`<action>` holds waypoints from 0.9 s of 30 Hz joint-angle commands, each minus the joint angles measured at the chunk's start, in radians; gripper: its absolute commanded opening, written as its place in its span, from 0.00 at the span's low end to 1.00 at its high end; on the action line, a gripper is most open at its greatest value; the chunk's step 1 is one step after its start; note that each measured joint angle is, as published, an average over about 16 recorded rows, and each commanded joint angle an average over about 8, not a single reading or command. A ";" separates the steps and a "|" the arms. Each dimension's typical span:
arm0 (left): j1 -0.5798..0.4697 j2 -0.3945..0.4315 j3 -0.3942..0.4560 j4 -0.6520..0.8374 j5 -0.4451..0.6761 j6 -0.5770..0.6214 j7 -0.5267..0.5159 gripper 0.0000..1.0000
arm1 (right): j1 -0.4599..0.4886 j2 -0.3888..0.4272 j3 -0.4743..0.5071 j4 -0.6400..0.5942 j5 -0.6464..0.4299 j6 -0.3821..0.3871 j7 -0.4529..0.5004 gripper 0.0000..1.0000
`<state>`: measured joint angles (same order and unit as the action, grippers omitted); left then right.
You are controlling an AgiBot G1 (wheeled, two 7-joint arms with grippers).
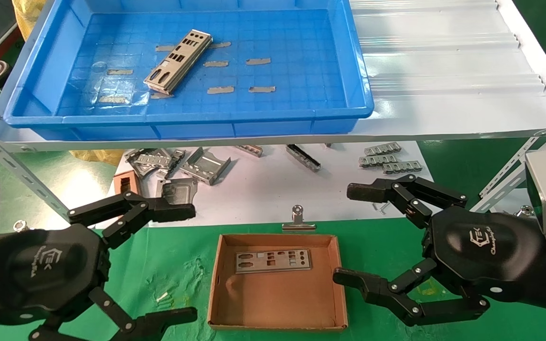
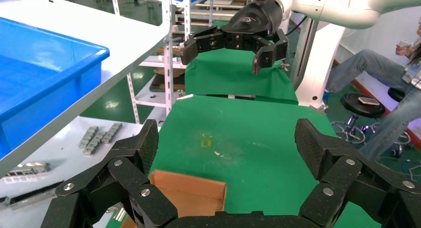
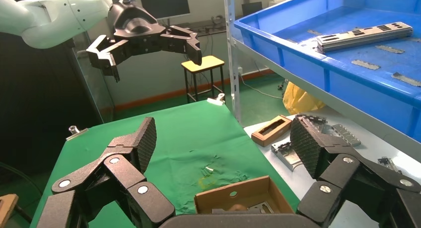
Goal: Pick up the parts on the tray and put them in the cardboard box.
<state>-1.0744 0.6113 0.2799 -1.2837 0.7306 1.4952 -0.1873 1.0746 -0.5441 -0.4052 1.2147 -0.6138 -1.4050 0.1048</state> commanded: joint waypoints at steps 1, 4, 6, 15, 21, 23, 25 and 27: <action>0.000 0.000 0.000 0.000 0.000 0.000 0.000 1.00 | 0.000 0.000 0.000 0.000 0.000 0.000 0.000 1.00; 0.000 0.000 0.000 0.000 0.000 0.000 0.000 1.00 | 0.000 0.000 0.000 0.000 0.000 0.000 0.000 1.00; 0.000 0.000 0.000 0.000 0.000 0.000 0.000 1.00 | 0.000 0.000 0.000 0.000 0.000 0.000 0.000 1.00; 0.000 0.000 0.000 0.000 0.000 0.000 0.000 1.00 | 0.000 0.000 0.000 0.000 0.000 0.000 0.000 1.00; 0.000 0.000 0.000 0.000 0.000 0.000 0.000 1.00 | 0.000 0.000 0.000 0.000 0.000 0.000 0.000 1.00; 0.000 0.000 0.000 0.000 0.000 0.000 0.000 1.00 | 0.000 0.000 0.000 0.000 0.000 0.000 0.000 1.00; 0.000 0.000 0.000 0.000 0.000 0.000 0.000 1.00 | 0.000 0.000 0.000 0.000 0.000 0.000 0.000 1.00; 0.000 0.000 0.000 0.000 0.000 0.000 0.000 1.00 | 0.000 0.000 0.000 0.000 0.000 0.000 0.000 1.00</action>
<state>-1.0744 0.6113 0.2798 -1.2837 0.7306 1.4952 -0.1873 1.0746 -0.5441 -0.4052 1.2147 -0.6138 -1.4050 0.1048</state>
